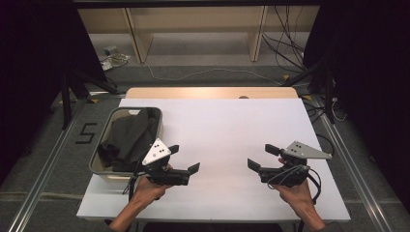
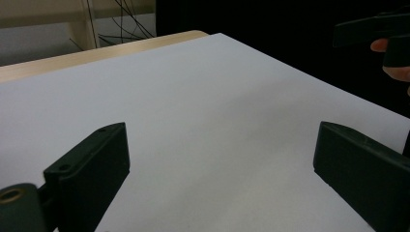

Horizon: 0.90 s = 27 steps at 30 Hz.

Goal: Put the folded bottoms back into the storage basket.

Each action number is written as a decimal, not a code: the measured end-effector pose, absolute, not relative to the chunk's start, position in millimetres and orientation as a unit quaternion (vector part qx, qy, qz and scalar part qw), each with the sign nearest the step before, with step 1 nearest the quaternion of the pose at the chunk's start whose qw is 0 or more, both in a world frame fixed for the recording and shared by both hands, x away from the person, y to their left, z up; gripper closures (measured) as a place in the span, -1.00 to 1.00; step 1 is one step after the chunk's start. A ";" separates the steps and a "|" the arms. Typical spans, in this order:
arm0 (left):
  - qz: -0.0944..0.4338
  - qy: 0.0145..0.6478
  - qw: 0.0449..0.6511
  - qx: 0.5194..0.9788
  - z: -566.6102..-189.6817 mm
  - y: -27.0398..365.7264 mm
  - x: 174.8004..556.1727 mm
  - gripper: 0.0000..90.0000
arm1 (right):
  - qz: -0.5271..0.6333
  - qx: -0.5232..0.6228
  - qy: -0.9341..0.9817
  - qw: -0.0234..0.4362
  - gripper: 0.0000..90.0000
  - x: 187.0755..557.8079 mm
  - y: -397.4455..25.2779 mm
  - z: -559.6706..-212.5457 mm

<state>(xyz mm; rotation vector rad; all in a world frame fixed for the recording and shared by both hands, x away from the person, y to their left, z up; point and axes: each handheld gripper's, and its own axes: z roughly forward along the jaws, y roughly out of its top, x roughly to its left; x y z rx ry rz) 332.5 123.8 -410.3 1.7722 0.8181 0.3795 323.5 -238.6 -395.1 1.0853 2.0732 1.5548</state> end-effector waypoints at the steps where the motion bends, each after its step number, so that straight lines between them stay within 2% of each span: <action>1: 0.159 0.343 0.547 0.747 -410.6 124.4 331.4 -0.90 | 0.547 0.379 0.727 0.168 -0.68 322.5 -239.0 -396.3; 27: 0.181 0.322 0.563 0.739 -413.7 154.4 309.7 -1.00 | 0.546 0.371 0.723 0.204 -0.68 296.3 -246.9 -408.8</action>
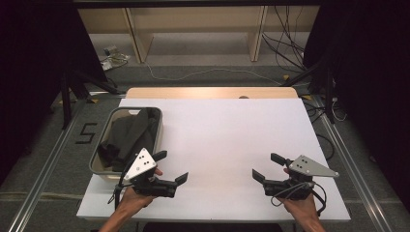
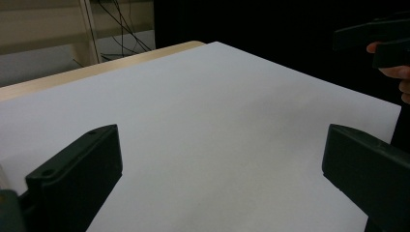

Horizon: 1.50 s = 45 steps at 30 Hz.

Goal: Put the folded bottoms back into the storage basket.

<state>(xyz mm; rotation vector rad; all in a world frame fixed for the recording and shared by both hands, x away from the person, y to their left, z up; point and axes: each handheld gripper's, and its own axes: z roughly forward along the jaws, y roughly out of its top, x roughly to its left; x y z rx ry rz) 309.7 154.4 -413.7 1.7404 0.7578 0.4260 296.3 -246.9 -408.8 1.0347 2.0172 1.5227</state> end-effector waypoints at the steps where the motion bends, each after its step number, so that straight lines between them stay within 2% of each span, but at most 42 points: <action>1: 0.181 0.324 0.564 0.738 -414.0 155.3 308.9 -1.00 | 0.545 0.372 0.723 0.204 -0.68 295.9 -247.3 -409.0; 18: 0.195 0.339 0.556 0.733 -419.2 172.1 295.1 -1.00 | 0.543 0.385 0.715 0.212 -0.69 290.7 -258.5 -410.6; 35: 0.207 0.362 0.548 0.725 -419.8 178.5 297.6 -1.00 | 0.551 0.393 0.705 0.213 -0.74 288.4 -264.1 -409.6; 45: 0.211 0.355 0.545 0.729 -418.5 176.7 297.4 -1.00 | 0.557 0.394 0.698 0.216 -0.74 288.7 -265.5 -407.7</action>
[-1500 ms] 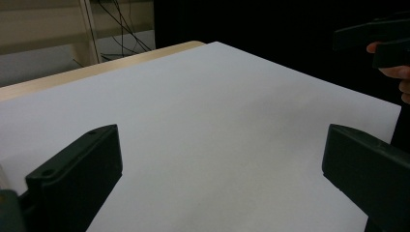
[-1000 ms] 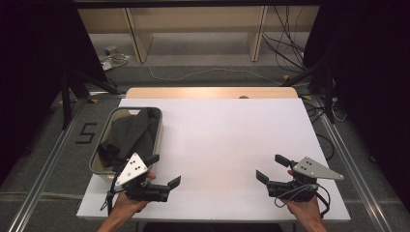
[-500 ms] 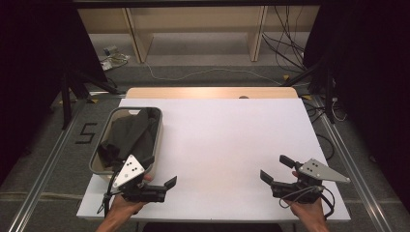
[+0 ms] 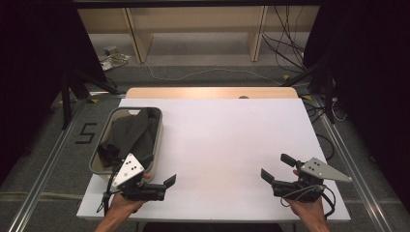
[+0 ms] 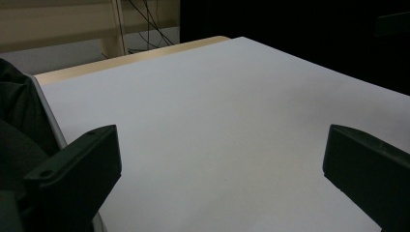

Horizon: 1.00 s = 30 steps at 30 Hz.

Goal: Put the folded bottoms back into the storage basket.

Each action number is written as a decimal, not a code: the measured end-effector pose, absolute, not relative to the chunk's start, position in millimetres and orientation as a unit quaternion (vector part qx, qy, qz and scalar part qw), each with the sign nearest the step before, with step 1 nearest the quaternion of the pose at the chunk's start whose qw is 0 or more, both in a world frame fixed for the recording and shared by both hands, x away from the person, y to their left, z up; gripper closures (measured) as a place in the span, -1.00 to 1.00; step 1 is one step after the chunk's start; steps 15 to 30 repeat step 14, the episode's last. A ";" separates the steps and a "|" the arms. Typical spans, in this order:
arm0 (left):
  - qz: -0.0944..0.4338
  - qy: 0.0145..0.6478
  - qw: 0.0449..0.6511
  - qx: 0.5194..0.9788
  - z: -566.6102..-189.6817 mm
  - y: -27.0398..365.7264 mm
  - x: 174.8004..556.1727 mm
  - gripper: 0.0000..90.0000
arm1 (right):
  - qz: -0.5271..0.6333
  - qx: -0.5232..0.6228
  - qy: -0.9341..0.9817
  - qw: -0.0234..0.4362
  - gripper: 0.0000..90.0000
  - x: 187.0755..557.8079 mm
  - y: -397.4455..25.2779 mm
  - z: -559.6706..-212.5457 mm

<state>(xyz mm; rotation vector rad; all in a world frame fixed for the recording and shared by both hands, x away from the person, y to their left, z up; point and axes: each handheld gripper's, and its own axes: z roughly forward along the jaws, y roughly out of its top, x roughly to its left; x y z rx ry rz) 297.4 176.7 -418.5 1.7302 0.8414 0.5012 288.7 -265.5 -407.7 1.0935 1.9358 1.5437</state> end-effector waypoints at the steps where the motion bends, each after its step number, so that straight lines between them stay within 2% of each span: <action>1: 0.212 0.355 0.545 0.730 -418.5 176.8 297.5 -1.00 | 0.557 0.395 0.698 0.215 -0.74 288.9 -265.7 -407.7; 30: 0.208 0.355 0.547 0.729 -417.7 176.8 298.3 -1.00 | 0.555 0.395 0.699 0.215 -0.75 289.3 -265.0 -407.9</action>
